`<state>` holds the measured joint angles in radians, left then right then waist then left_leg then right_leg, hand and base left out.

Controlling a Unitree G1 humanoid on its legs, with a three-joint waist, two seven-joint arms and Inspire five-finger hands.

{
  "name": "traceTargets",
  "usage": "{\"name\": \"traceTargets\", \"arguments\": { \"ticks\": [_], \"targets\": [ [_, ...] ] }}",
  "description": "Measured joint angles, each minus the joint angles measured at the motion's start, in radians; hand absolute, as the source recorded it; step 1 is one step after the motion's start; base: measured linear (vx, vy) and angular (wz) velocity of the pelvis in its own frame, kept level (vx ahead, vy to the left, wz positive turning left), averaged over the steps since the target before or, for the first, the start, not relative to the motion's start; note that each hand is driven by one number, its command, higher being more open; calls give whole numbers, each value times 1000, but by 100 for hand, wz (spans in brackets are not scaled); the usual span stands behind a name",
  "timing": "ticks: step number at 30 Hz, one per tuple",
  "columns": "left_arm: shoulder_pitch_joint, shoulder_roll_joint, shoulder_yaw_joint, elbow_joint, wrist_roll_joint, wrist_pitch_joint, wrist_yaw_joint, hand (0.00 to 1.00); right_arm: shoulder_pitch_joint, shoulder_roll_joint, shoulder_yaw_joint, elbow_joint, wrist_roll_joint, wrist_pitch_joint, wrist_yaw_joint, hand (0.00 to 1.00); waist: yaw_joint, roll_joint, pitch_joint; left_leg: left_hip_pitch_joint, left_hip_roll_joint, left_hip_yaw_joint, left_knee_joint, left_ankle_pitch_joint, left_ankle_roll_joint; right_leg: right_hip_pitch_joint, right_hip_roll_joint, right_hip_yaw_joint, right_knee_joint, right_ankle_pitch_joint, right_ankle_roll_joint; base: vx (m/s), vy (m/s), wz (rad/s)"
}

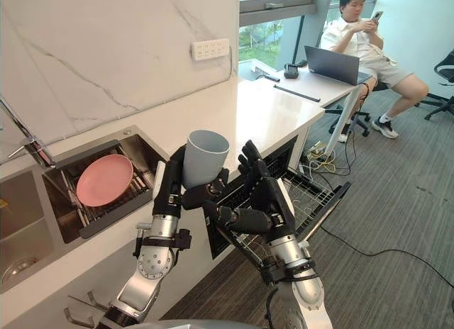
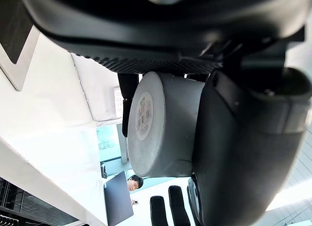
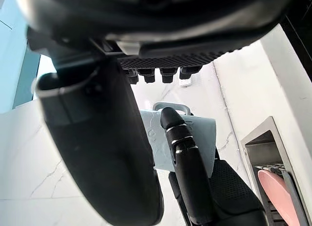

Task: Walk over to the sink, pick up the cup, carry it to the dishwasher, place the cup inside the dishwasher, then close the dishwasher door

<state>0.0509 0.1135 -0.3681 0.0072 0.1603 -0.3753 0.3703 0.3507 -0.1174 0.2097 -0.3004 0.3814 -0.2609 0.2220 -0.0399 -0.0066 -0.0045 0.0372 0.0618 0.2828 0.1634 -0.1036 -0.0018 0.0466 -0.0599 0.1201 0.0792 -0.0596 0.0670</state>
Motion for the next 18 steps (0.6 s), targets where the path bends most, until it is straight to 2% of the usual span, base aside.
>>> {"name": "traceTargets", "arguments": {
  "ticks": [10, 18],
  "targets": [
    [0, 1, -20, -19, 38, -1, 9, 0, -31, 0, 26, 31, 9, 0, -99, 100, 4, -2, 1, -4, -12, -24, -9, 6, 7, 2, -9, -17, -3, 0, 1, -11, 0, 5],
    [0, 1, -50, -72, 37, -1, 17, 0, -43, 1, 43, 49, 10, -1, -127, 100, 24, -7, 4, -10, -14, -32, -9, 8, 5, 4, -11, -23, -12, 1, 2, 3, 0, 1]
  ]
}}
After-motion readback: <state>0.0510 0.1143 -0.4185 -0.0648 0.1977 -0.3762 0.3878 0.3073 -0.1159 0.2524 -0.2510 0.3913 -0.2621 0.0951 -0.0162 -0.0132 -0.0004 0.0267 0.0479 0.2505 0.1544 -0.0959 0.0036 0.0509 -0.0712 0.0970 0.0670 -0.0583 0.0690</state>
